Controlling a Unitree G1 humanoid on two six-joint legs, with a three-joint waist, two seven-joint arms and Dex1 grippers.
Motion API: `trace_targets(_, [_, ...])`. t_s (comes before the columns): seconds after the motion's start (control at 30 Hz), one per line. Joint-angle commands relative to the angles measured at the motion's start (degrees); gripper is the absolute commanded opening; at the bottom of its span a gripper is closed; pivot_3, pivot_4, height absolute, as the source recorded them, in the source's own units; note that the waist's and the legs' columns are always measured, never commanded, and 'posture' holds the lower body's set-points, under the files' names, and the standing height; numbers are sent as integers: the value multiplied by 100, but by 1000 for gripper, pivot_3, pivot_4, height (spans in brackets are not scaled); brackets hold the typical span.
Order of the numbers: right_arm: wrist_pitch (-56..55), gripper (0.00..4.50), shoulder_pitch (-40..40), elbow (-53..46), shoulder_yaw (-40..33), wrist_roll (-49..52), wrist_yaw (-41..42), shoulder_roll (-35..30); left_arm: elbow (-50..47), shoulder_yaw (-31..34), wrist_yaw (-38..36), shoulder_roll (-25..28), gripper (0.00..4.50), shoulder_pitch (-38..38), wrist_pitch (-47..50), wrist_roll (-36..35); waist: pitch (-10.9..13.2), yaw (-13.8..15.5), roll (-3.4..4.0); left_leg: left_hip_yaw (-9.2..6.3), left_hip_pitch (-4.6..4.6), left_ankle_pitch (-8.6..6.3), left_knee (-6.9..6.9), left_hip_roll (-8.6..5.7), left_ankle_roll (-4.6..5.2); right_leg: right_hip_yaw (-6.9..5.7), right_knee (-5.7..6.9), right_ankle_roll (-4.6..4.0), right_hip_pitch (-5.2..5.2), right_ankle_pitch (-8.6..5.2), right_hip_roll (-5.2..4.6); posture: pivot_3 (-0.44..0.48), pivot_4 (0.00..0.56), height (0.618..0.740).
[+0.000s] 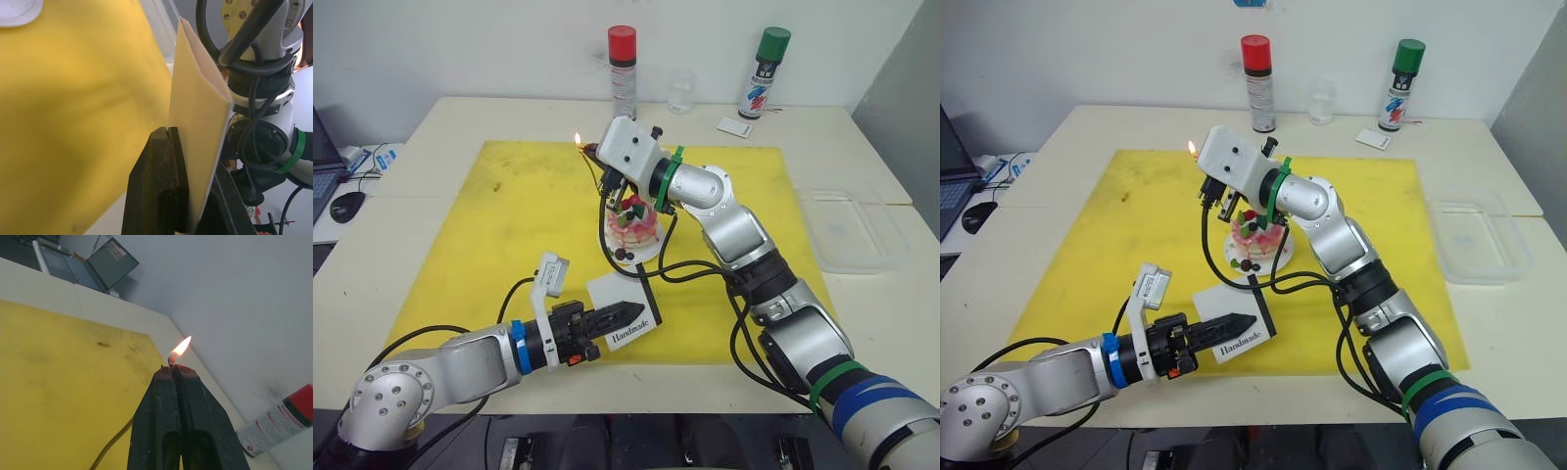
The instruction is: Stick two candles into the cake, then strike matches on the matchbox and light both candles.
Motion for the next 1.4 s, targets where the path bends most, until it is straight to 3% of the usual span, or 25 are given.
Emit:
trace_targets(0.03, [2,22,-27,-274,-57,-30,27,-36,-95,-7,-65,12,0,-42,-38,-112,0,0,0,0,0,0,0,0,0,0,0,0,0,0,0,0,150,740])
trace_targets(1.4, [61,22,31,-315,-61,-103,0,-13,-46,-53,-130,72,0,-142,-10,-119,0,-1,0,2,-1,0,-18,0,0,1,-2,-4,-11,-2,0,0,150,740])
